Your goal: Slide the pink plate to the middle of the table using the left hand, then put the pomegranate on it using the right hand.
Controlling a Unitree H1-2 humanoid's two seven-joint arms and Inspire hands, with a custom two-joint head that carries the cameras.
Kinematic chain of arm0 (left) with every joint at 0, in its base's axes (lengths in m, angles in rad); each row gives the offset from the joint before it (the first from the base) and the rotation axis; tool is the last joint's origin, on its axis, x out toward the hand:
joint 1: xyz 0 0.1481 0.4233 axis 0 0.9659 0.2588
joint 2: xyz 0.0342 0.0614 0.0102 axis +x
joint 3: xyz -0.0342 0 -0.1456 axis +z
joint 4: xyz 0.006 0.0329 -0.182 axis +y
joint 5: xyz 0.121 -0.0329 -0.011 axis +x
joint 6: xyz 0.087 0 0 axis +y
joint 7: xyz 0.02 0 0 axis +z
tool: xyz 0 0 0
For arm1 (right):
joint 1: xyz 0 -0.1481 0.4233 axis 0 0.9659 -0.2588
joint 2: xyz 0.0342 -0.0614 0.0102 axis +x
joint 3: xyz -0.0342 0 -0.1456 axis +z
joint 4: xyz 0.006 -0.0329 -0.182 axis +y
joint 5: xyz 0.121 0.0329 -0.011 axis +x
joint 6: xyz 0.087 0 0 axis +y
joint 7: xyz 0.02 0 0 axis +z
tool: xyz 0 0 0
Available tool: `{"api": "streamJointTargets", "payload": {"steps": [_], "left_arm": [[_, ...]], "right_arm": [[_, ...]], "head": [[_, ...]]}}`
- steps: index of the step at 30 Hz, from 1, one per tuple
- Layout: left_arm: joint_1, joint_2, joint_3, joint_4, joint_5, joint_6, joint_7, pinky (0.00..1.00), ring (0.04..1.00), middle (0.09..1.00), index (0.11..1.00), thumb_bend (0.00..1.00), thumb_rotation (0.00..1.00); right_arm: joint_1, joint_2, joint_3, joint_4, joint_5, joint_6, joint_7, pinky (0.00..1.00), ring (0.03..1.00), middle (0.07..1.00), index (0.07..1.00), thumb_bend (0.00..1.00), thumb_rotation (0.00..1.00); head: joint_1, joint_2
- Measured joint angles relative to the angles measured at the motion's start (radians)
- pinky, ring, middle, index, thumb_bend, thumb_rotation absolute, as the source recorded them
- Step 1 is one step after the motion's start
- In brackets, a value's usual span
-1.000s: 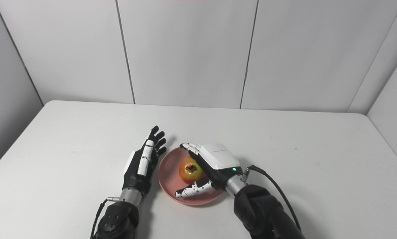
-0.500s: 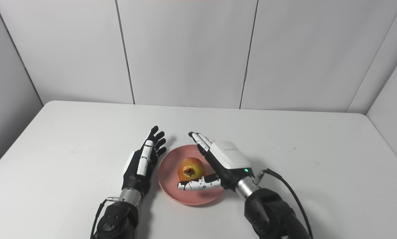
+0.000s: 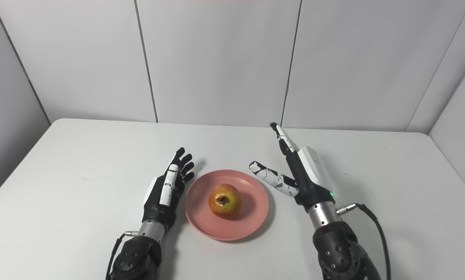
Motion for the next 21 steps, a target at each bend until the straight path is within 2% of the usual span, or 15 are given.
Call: {"api": "streamJointTargets", "payload": {"steps": [1,2,4,6,9,13,21], "left_arm": [[0.0,0.002,-0.001,-0.001,0.001,0.0,0.0,0.93,0.949,0.954,0.956,0.37,1.0],[0.001,0.005,-0.002,-0.003,0.002,0.0,0.0,0.94,0.949,0.955,0.956,0.37,1.0],[0.003,0.006,-0.002,-0.01,0.002,-0.001,0.0,0.94,0.953,0.96,0.958,0.36,1.0],[0.009,0.009,-0.002,-0.014,0.0,-0.005,-0.003,0.95,0.954,0.961,0.96,0.36,1.0],[0.029,0.012,0.0,-0.032,-0.007,-0.006,-0.007,0.96,0.957,0.963,0.964,0.38,1.0],[0.05,0.012,0.003,-0.053,-0.013,-0.003,-0.01,0.96,0.959,0.965,0.968,0.37,1.0],[0.069,0.017,0.001,-0.079,-0.012,0.0,-0.012,0.95,0.958,0.966,0.968,0.36,1.0]], "right_arm": [[0.004,0.011,-0.021,0.007,0.04,0.013,0.002,0.82,0.94,0.96,0.959,0.8,1.0],[0.009,0.022,-0.04,0.011,0.079,0.026,0.008,0.84,0.941,0.963,0.966,0.76,1.0],[0.02,0.037,-0.063,0.018,0.151,0.045,0.021,0.89,0.949,0.971,0.973,0.72,1.0],[0.035,0.051,-0.078,0.031,0.202,0.065,0.031,0.89,0.948,0.968,0.971,0.69,1.0],[0.062,0.06,-0.081,0.034,0.228,0.088,0.03,0.93,0.94,0.958,0.959,0.59,1.0],[0.091,0.063,-0.08,0.034,0.251,0.094,0.03,0.96,0.934,0.951,0.95,0.5,1.0],[0.12,0.063,-0.07,0.036,0.281,0.094,0.034,0.97,0.95,0.958,0.946,0.39,1.0]], "head": [[0.0,0.0],[-0.015,0.0],[-0.023,0.002],[-0.023,0.002],[-0.022,0.0],[-0.023,0.0],[-0.023,0.002]]}}
